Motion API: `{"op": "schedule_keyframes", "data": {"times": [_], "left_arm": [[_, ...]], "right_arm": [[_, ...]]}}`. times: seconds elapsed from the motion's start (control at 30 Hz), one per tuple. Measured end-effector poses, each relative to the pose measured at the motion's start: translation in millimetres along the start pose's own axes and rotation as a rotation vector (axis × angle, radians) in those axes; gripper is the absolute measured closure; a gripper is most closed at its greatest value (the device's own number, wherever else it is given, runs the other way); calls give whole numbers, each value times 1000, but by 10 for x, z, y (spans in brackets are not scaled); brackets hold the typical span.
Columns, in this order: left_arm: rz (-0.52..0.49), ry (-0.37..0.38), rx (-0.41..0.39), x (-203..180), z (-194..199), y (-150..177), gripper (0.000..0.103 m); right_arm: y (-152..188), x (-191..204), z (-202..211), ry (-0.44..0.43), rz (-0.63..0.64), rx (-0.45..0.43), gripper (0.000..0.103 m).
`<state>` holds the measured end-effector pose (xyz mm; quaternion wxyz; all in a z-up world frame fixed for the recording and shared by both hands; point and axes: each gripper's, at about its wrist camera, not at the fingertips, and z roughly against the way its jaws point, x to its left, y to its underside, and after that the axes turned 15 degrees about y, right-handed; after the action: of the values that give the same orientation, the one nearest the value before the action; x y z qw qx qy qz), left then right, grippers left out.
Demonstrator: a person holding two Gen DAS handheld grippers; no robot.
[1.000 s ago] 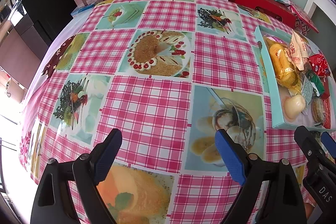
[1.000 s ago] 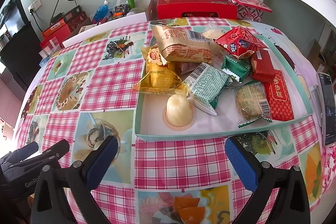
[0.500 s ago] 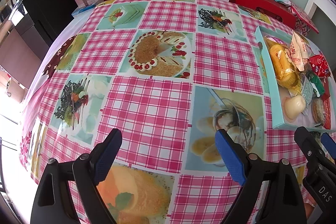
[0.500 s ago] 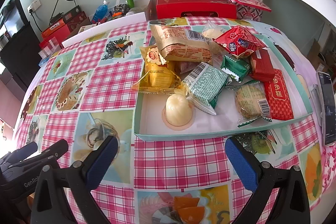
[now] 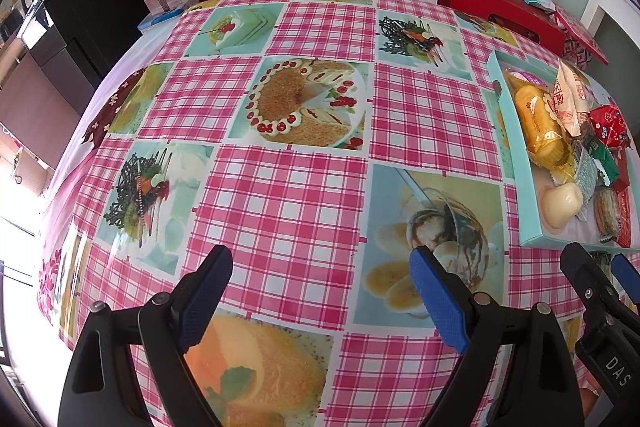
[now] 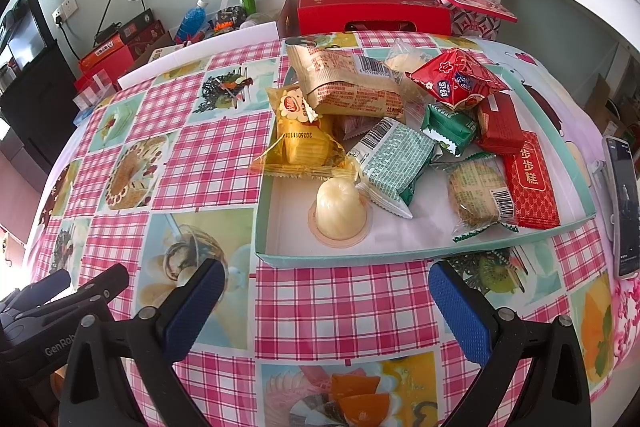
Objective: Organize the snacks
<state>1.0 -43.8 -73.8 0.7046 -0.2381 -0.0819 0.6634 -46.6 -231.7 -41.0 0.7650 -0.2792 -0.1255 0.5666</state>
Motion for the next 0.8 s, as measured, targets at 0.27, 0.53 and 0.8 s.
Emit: {"op": "schedule_keyframes", "data": {"times": [0.27, 0.53, 0.8], "left_arm": [[-1, 0, -7, -7, 21, -8, 12], [-3, -4, -11, -24, 24, -4, 12], [4, -20, -23, -16, 47, -7, 12]], "right_arm": [[8, -5, -5, 0, -2, 2, 0], [12, -10, -6, 1, -1, 2, 0], [9, -8, -7, 1, -1, 3, 0]]}}
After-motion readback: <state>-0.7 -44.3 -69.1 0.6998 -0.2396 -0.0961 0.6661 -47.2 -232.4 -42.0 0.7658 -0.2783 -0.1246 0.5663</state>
